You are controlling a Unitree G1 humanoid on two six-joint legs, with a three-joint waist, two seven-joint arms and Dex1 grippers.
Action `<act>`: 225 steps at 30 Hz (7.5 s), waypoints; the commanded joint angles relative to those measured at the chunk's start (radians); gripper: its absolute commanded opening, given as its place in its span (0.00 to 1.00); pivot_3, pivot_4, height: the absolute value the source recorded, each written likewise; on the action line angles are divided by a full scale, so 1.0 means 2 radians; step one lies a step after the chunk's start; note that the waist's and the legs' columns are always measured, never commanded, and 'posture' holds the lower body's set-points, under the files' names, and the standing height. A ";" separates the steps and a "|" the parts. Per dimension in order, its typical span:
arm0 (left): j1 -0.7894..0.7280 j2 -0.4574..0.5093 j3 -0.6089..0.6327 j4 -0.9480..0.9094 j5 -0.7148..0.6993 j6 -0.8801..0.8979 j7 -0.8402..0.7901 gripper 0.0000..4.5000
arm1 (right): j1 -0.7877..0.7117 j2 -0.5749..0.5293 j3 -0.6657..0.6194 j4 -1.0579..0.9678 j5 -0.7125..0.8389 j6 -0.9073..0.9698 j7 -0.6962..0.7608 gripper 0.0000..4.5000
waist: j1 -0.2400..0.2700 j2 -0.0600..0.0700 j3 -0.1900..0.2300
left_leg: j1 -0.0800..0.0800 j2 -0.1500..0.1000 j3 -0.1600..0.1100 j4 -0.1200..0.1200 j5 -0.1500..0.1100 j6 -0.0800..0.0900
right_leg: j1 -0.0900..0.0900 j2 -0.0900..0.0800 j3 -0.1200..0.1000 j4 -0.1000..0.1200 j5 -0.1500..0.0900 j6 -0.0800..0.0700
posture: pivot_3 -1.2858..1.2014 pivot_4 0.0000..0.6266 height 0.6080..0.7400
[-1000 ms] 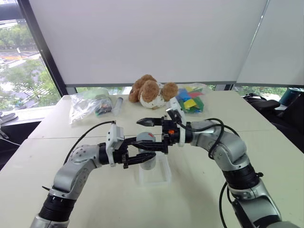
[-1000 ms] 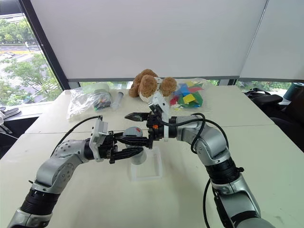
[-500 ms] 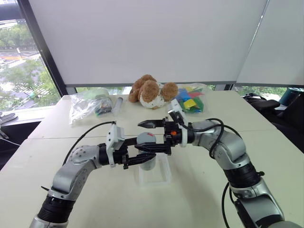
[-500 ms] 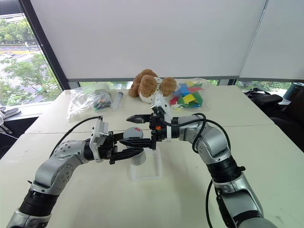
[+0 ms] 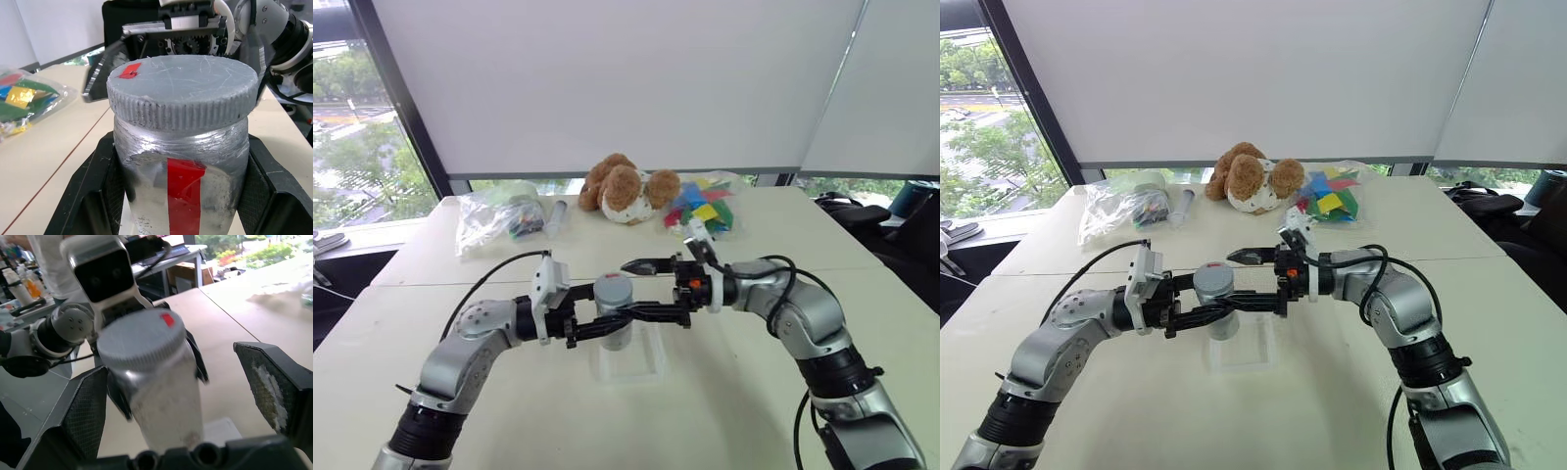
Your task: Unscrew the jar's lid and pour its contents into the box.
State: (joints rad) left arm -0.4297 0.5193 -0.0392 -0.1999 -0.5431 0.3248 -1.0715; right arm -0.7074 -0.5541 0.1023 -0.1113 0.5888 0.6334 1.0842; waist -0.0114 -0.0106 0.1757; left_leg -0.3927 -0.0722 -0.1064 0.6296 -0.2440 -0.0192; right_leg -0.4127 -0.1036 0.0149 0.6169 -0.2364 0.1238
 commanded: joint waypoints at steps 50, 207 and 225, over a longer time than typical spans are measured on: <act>0.005 -0.002 0.004 -0.015 -0.004 -0.018 -0.005 0.51 | -0.032 0.006 -0.010 -0.010 0.011 0.034 -0.023 0.99 | -0.001 0.000 0.000 | 0.000 0.000 0.000 0.000 0.000 0.000 | 0.000 0.000 0.000 0.000 0.000 0.000 | 0.52 0.24 1.00; -0.190 0.090 -0.240 0.251 0.970 -0.451 0.797 0.51 | 0.396 -0.063 -0.192 -0.134 0.002 -0.222 -0.061 0.99 | 0.014 0.001 0.001 | 0.001 0.000 0.001 0.001 0.000 0.000 | 0.002 0.000 0.001 -0.001 0.001 0.003 | 0.52 0.24 1.00; -0.216 0.077 -0.346 0.331 1.094 -0.271 1.028 0.51 | 0.380 -0.044 -0.162 -0.149 0.004 -0.203 -0.104 0.99 | 0.012 0.001 0.001 | 0.001 -0.001 0.001 0.002 0.000 0.000 | 0.002 0.000 0.001 0.001 0.001 0.003 | 0.52 0.24 1.00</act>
State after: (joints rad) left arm -0.8426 0.6689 -0.7355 0.4958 1.6871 -0.2228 0.9756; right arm 0.0677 -0.6471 -0.2108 -0.3711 0.5905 0.2330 0.8797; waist 0.0133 -0.0091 0.1783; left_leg -0.3911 -0.0740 -0.1035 0.6326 -0.2440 -0.0191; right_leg -0.4090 -0.1033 0.0165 0.6188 -0.2353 0.1308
